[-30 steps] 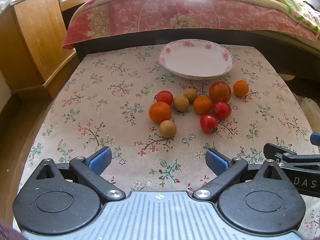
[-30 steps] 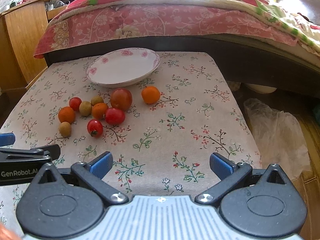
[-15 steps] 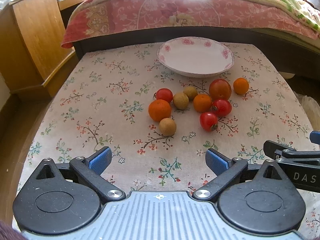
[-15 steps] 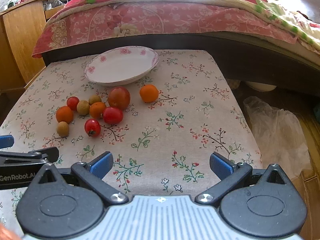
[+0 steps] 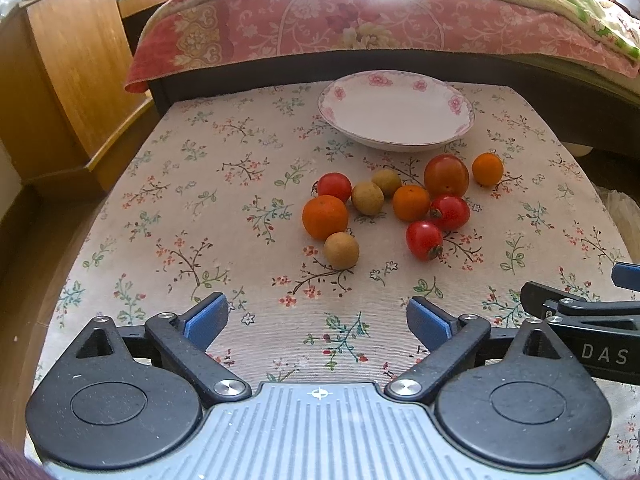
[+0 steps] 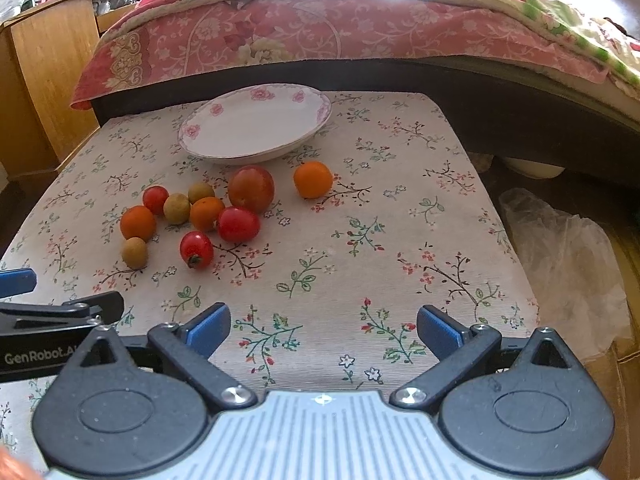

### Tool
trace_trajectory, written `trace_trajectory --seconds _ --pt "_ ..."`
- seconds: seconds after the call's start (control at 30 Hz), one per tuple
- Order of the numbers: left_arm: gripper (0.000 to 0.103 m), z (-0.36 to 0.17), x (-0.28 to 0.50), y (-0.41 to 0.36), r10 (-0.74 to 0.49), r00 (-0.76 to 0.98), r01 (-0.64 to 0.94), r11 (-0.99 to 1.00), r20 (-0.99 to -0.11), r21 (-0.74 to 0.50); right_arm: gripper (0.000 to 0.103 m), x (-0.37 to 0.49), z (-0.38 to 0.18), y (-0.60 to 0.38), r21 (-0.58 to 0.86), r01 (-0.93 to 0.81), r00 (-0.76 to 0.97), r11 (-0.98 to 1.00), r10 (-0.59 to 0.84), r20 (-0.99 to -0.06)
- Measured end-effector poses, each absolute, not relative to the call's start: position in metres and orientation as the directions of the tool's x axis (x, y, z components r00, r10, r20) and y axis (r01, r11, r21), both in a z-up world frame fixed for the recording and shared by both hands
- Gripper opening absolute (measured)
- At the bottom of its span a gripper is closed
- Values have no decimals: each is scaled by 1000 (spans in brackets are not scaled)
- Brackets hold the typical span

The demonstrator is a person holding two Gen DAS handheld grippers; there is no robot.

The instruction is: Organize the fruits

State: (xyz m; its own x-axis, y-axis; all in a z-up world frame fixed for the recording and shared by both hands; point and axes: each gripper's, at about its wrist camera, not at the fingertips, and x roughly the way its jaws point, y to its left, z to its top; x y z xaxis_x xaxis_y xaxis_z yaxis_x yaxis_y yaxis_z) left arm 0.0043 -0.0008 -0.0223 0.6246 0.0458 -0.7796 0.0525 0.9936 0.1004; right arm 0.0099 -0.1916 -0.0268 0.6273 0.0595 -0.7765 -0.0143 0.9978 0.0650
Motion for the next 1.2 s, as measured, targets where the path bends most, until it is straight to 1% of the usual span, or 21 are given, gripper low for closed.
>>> trace_trajectory --seconds 0.5,0.83,1.2 --pt "97 -24 5 0 46 625 49 994 -780 98 101 11 -29 -189 69 -19 624 997 66 -778" --pt "94 -26 7 7 54 618 30 995 -784 93 98 18 -29 -183 83 -39 615 996 90 -783" --pt "95 -25 16 18 71 625 0 996 -777 91 98 34 -30 -174 107 -75 619 991 131 -775"
